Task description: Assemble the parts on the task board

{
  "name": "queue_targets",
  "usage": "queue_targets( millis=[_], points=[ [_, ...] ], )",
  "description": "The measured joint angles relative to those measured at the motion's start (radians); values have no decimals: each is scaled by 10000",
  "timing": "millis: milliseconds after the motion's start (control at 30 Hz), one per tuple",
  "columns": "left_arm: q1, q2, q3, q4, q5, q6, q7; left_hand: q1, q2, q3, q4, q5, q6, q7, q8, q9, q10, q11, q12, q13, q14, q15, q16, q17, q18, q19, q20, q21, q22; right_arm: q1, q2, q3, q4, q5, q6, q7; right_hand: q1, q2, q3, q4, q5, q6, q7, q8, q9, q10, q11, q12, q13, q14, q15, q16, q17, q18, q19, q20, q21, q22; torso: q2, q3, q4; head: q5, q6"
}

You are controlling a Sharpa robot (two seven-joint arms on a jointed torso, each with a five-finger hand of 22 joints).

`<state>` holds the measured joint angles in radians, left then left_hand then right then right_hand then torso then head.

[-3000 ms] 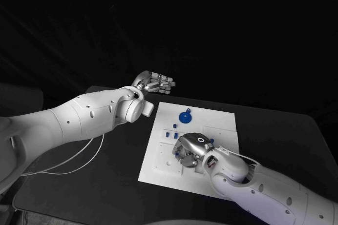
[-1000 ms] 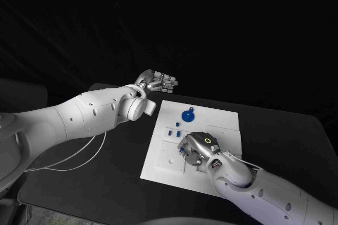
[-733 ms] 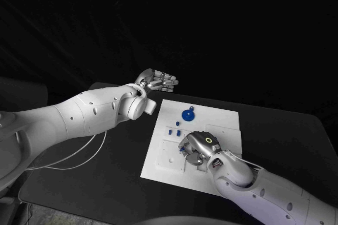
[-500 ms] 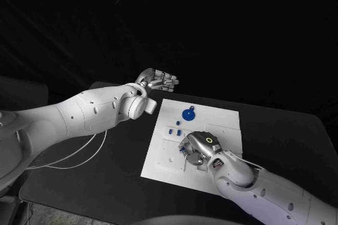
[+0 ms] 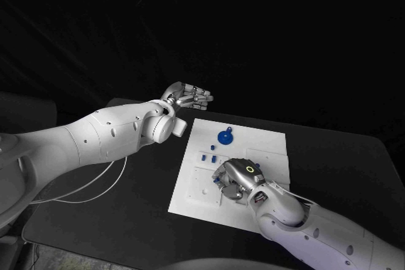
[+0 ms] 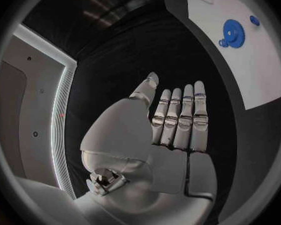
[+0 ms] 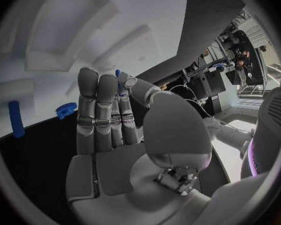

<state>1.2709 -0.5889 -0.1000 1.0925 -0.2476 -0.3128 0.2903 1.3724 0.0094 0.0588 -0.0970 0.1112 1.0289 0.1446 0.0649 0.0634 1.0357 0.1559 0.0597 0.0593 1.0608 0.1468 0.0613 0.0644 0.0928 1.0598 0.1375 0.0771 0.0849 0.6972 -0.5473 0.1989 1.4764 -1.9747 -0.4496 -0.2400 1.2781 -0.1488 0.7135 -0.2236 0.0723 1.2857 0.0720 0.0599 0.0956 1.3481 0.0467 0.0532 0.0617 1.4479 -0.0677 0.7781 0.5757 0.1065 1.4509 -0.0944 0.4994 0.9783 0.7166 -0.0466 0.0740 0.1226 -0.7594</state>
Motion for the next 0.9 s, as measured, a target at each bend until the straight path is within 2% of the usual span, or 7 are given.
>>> queue_targets(
  millis=[900],
  points=[
    [-4,5,-1,-20,-2,25,-12,0,0,0,0,0,0,0,0,0,-15,15,0,0,0,0,0,0,-1,0,0,0,-3,1,-110,9,-12,-28,269,-71,-4,-4,-14,-13,-27,26,-27,-1,7,0,1,40,0,6,6,38,0,0,19,19,-117,132,-3,-12,8,-35,-84]
  ],
)
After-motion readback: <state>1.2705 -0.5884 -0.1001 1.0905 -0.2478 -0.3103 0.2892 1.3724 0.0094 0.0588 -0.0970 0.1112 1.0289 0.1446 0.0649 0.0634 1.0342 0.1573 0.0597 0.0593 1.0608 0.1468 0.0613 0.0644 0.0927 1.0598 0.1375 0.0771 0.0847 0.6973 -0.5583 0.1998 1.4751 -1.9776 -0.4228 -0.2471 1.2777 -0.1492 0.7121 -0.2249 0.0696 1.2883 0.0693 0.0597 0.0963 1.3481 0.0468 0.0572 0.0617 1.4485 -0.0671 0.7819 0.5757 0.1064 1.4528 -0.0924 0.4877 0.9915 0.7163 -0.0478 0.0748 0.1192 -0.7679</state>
